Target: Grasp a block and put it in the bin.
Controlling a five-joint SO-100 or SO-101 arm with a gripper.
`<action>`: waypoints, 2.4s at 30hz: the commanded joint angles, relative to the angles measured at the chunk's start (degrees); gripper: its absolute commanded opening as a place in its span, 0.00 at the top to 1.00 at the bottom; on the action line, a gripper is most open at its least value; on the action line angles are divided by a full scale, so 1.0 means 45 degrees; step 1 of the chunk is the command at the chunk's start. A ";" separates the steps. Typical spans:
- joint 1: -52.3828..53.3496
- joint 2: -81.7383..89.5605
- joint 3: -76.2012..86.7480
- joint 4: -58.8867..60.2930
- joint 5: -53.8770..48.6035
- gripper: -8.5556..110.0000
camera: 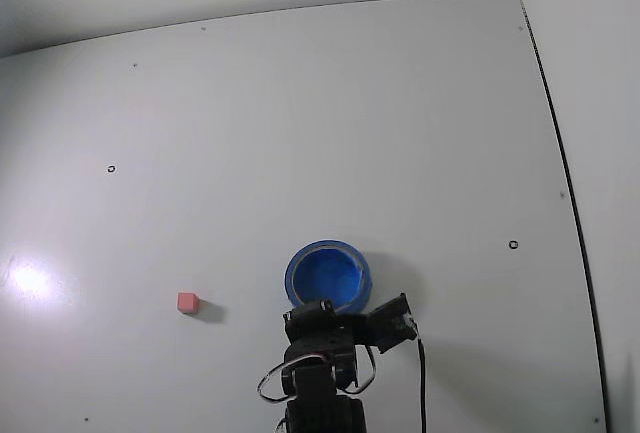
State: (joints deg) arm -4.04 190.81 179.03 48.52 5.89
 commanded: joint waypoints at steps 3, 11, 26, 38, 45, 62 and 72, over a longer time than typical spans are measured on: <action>-0.0078 0.0078 -0.0449 0.0078 -0.3047 0.90; -0.1270 -0.0508 -0.3262 0.0820 -0.9297 0.84; -0.7891 -1.1895 -1.3066 0.2402 -0.8008 0.80; -0.8203 -1.6992 -1.6211 0.2363 -0.8105 0.65; -0.8203 -1.8555 -1.7363 0.2363 -0.8809 0.65; -0.8047 -2.2539 -1.7949 0.0840 -0.9199 0.65; -0.8047 -2.2949 -1.7813 -0.0078 -0.9219 0.65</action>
State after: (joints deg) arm -40.34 86.04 102.83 49.13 -35.07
